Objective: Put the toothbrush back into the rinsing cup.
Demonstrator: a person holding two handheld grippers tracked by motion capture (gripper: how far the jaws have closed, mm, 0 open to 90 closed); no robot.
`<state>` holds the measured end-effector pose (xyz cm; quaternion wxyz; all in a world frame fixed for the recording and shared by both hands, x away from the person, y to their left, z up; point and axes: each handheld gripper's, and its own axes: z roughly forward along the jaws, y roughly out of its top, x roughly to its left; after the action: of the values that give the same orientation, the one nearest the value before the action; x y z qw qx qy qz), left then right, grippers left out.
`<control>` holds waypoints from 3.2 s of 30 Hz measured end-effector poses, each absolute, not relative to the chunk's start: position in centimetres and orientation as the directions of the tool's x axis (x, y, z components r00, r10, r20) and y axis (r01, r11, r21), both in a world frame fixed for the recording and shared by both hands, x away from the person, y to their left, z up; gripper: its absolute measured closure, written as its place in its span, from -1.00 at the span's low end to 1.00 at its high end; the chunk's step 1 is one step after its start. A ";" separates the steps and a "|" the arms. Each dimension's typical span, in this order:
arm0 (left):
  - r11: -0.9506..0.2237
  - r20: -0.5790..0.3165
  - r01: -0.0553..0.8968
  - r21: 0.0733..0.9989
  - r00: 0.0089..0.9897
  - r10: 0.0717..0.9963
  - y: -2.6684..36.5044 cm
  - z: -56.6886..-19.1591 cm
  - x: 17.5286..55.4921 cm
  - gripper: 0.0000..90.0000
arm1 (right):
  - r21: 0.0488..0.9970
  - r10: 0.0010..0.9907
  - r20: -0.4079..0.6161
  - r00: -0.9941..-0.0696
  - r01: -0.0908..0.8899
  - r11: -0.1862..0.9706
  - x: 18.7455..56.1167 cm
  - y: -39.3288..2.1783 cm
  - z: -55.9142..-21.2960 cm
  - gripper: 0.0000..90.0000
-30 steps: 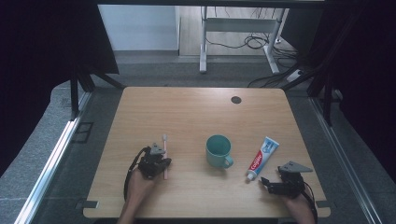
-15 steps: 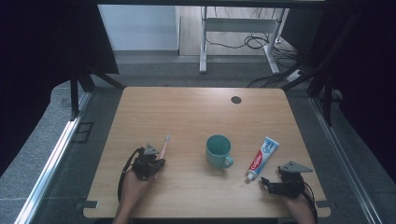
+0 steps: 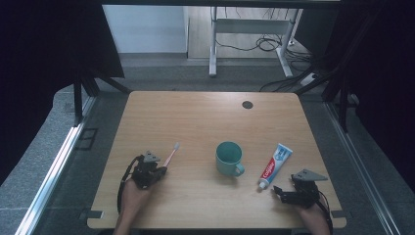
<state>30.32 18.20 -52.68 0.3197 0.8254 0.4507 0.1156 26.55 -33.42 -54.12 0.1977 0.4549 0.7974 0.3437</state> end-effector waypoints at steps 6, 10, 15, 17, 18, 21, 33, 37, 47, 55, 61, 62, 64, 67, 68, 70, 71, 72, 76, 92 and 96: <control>-0.386 -0.089 0.657 0.648 0.569 0.818 18.1 -52.4 30.3 0.87 | 0.728 0.861 -0.003 -0.508 0.589 0.350 26.5 -33.4 -54.1 -0.71; -0.376 -0.085 0.655 0.656 0.558 0.825 18.4 -52.1 30.3 0.68 | 0.728 0.861 -0.003 -0.508 0.589 0.350 26.5 -33.4 -54.1 -0.71; -0.358 -0.095 0.666 0.654 0.541 0.835 18.9 -52.0 30.4 0.36 | 0.728 0.861 -0.003 -0.508 0.589 0.350 26.5 -33.4 -54.1 -0.71; -0.355 -0.096 0.673 0.649 0.536 0.839 19.0 -52.1 30.4 0.27 | 0.728 0.861 -0.003 -0.508 0.590 0.350 26.5 -33.4 -54.1 -0.71; -0.357 -0.096 0.675 0.646 0.535 0.839 19.1 -52.1 30.5 0.23 | 0.728 0.861 -0.003 -0.508 0.590 0.350 26.5 -33.4 -54.1 -0.71; -0.358 -0.090 0.682 0.638 0.527 0.845 19.2 -52.2 30.6 0.14 | 0.728 0.861 -0.003 -0.508 0.590 0.350 26.5 -33.4 -54.1 -0.71; -0.388 -0.098 0.730 0.563 0.525 0.845 19.3 -51.6 31.4 -0.08 | 0.728 0.861 -0.003 -0.508 0.590 0.350 26.5 -33.4 -54.1 -0.71; -0.404 -0.107 0.755 0.516 0.525 0.844 19.4 -51.4 32.0 -0.10 | 0.728 0.861 -0.003 -0.508 0.590 0.350 26.5 -33.4 -54.1 -0.71; -0.422 -0.111 0.801 0.424 0.508 0.854 19.2 -51.2 33.4 -0.11 | 0.728 0.861 -0.003 -0.508 0.589 0.350 26.5 -33.4 -54.1 -0.71; -0.448 -0.102 0.823 0.348 0.508 0.855 18.6 -50.9 34.4 -0.09 | 0.728 0.861 -0.003 -0.508 0.589 0.350 26.6 -33.4 -54.1 -0.71; -0.462 -0.103 0.838 0.291 0.508 0.855 18.1 -50.7 35.2 -0.05 | 0.728 0.861 -0.003 -0.508 0.589 0.350 26.5 -33.4 -54.1 -0.71; -0.461 -0.104 0.843 0.278 0.504 0.858 17.9 -50.7 35.3 -0.04 | 0.728 0.861 -0.004 -0.508 0.589 0.350 26.6 -33.4 -54.1 -0.71; -0.471 -0.099 0.844 0.257 0.508 0.856 17.8 -50.6 35.6 -0.01 | 0.729 0.861 -0.004 -0.508 0.589 0.350 26.6 -33.4 -54.1 -0.71; -0.488 -0.084 0.844 0.224 0.515 0.853 17.5 -50.4 36.0 0.04 | 0.728 0.861 -0.005 -0.508 0.589 0.351 26.5 -33.4 -54.1 -0.71; -0.488 -0.084 0.844 0.224 0.515 0.853 17.5 -50.4 36.0 0.06 | 0.728 0.861 -0.005 -0.508 0.589 0.351 26.5 -33.4 -54.1 -0.71; -0.494 -0.073 0.845 0.204 0.517 0.853 17.1 -50.2 36.3 0.07 | 0.727 0.861 -0.004 -0.508 0.589 0.351 26.5 -33.4 -54.1 -0.71; -0.510 -0.062 0.840 0.187 0.528 0.847 16.8 -50.1 36.4 0.13 | 0.727 0.861 -0.004 -0.508 0.590 0.351 26.5 -33.4 -54.1 -0.71; -0.510 -0.062 0.840 0.187 0.528 0.847 16.8 -50.1 36.4 0.15 | 0.727 0.861 -0.004 -0.508 0.590 0.351 26.5 -33.4 -54.1 -0.71; -0.531 -0.041 0.833 0.154 0.542 0.839 16.1 -49.8 36.9 0.23 | 0.727 0.861 -0.004 -0.508 0.590 0.351 26.5 -33.4 -54.1 -0.71; -0.538 -0.043 0.843 0.029 0.538 0.842 14.5 -50.0 38.6 0.72 | 0.728 0.861 -0.003 -0.508 0.590 0.350 26.5 -33.4 -54.1 -0.71; -0.534 -0.058 0.845 0.023 0.535 0.843 14.7 -50.0 38.8 0.74 | 0.728 0.861 -0.003 -0.508 0.590 0.350 26.5 -33.4 -54.1 -0.71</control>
<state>38.77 14.73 -49.99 0.0242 0.8756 0.4820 -0.0196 26.54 -33.43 -54.11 0.1978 0.4549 0.7975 0.3433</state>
